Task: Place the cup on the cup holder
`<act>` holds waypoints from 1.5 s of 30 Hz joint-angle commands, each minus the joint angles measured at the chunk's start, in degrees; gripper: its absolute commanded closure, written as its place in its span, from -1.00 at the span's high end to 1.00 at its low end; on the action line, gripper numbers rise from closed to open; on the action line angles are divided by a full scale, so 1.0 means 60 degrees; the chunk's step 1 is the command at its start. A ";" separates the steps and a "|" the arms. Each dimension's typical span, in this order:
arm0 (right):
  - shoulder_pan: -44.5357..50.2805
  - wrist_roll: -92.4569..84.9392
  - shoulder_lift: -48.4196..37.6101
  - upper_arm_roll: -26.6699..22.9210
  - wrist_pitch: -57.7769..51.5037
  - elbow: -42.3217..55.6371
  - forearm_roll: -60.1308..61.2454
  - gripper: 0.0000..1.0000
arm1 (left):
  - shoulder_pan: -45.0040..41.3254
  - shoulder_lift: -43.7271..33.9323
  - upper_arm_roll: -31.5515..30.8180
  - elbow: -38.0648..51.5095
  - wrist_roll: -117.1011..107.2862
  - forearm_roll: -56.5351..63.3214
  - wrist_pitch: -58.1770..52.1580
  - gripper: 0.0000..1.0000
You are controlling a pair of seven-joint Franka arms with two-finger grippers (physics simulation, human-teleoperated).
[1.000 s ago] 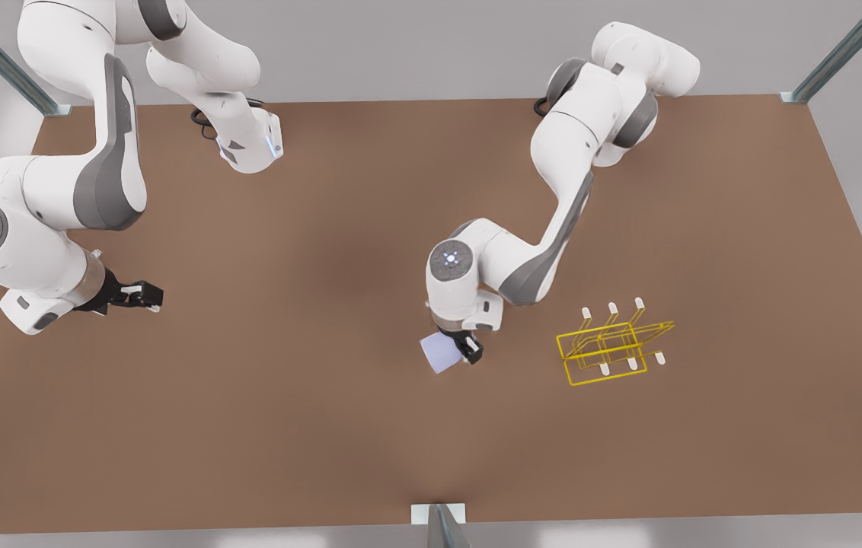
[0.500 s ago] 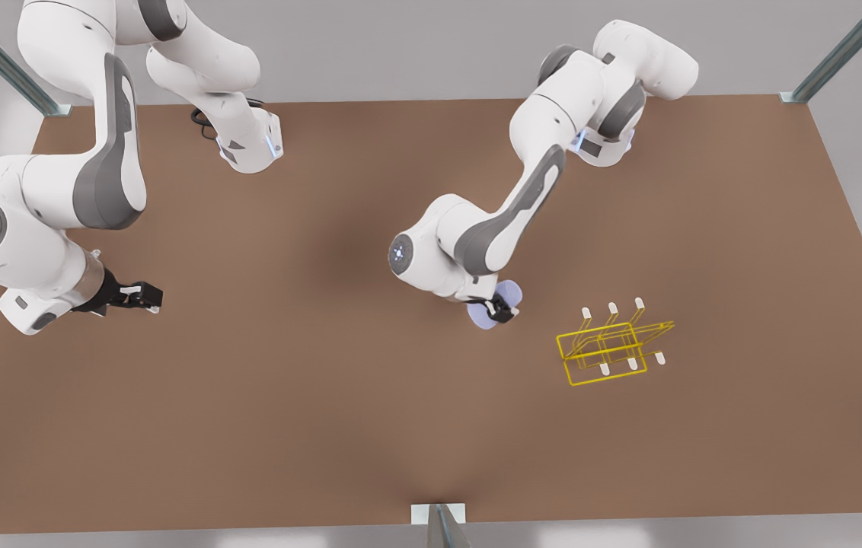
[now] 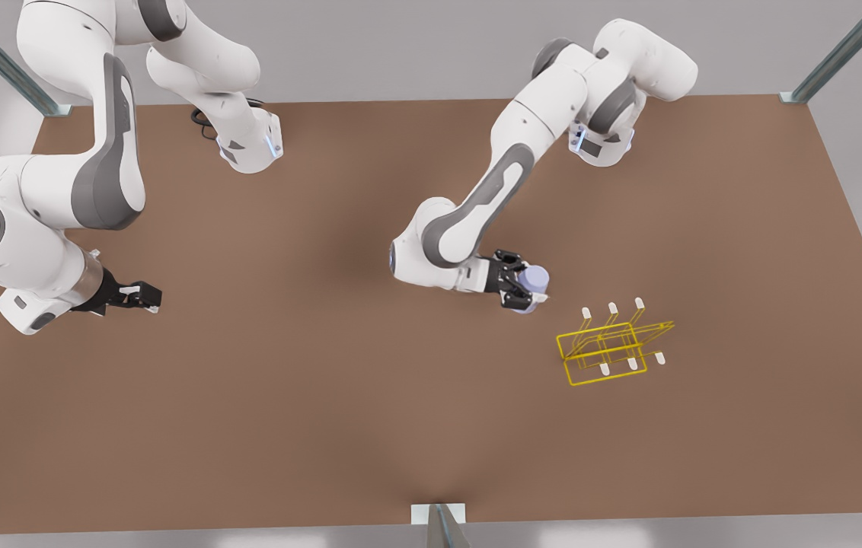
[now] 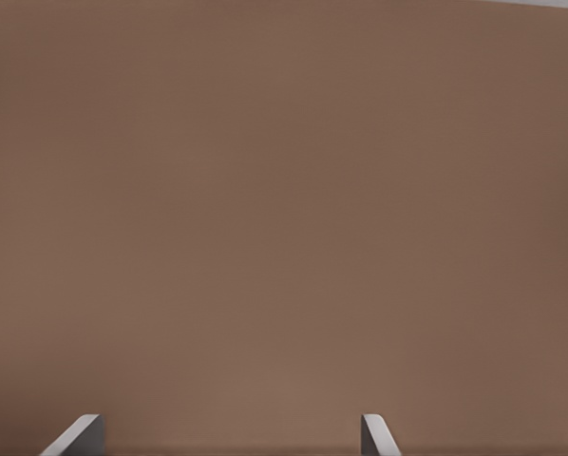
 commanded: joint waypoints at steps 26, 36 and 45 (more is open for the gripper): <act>-0.0029 0.0002 0.0004 0.0001 -0.0010 -0.0009 0.0021 1.00 | -0.0046 -0.1074 0.0094 -0.2126 0.2192 0.2222 0.1876 0.54; -0.0029 0.0002 0.0004 0.0001 -0.0010 -0.0009 0.0021 1.00 | 0.0423 -0.1573 0.0109 -0.3577 0.1841 0.2955 0.2521 0.56; -0.0029 0.0002 0.0048 -0.0014 0.0122 0.0006 0.0021 1.00 | 0.0863 -0.1851 0.0255 -0.4338 0.1490 0.3423 0.3135 0.56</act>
